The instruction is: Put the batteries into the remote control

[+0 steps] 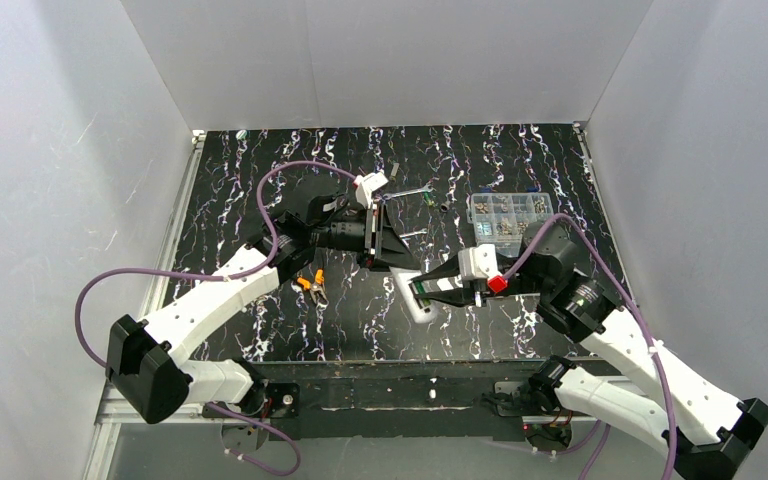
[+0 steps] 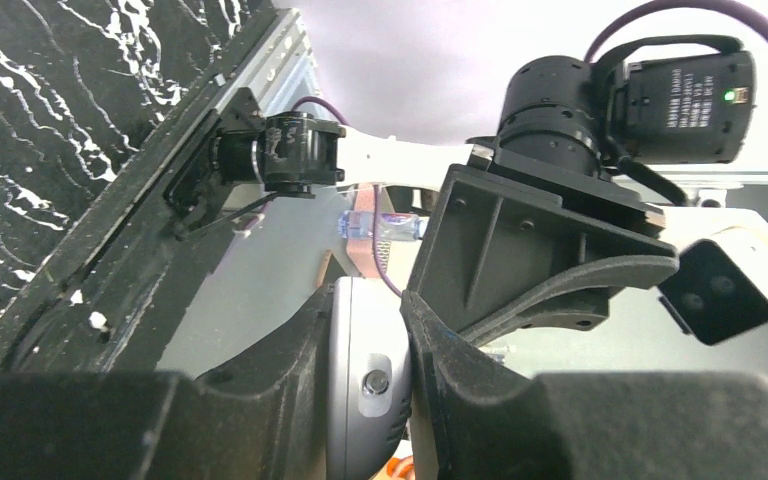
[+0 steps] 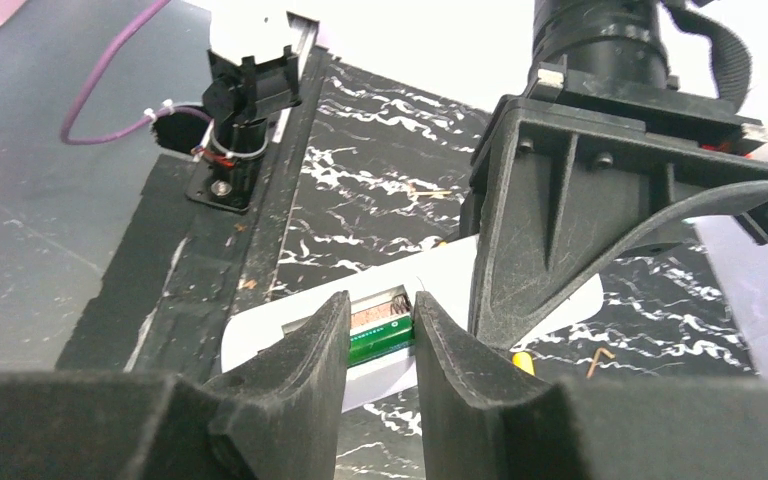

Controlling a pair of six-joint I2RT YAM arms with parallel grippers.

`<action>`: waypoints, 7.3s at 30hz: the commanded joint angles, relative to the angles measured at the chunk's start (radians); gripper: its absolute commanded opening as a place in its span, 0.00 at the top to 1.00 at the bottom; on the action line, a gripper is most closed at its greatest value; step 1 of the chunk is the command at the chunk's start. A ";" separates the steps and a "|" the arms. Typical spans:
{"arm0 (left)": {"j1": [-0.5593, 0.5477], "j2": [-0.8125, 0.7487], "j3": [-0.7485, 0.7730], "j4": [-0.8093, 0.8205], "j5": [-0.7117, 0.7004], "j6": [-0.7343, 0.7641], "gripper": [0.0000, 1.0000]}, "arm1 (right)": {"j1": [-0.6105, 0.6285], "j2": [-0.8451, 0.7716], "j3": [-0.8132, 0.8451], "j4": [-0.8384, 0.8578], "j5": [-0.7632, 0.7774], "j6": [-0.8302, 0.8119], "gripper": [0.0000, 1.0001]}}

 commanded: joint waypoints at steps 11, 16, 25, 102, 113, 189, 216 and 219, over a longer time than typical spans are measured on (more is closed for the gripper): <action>0.099 -0.024 0.010 0.524 0.038 -0.347 1.00 | 0.010 -0.049 -0.091 -0.167 -0.004 -0.006 0.63; 0.101 -0.021 0.022 0.466 0.052 -0.307 1.00 | 0.010 -0.064 -0.097 -0.160 0.014 -0.002 0.63; 0.101 -0.060 0.011 0.119 0.054 -0.036 1.00 | 0.010 -0.103 -0.053 -0.110 0.041 0.037 0.64; 0.108 -0.214 -0.016 -0.457 -0.120 0.288 1.00 | -0.361 1.608 1.223 -0.520 0.849 0.540 0.58; 0.109 -0.193 -0.004 -0.453 -0.106 0.290 1.00 | -0.354 1.631 1.272 -0.602 0.867 0.523 0.73; 0.128 -0.197 -0.030 -0.435 -0.135 0.302 1.00 | 0.155 0.596 0.061 -0.243 1.111 0.732 0.99; 0.130 -0.174 -0.009 -0.293 -0.089 0.291 1.00 | 0.056 -0.158 -0.138 0.439 0.168 0.452 0.99; 0.130 -0.197 -0.014 -0.248 -0.091 0.312 1.00 | 0.056 -0.168 -0.137 0.424 0.116 0.359 0.99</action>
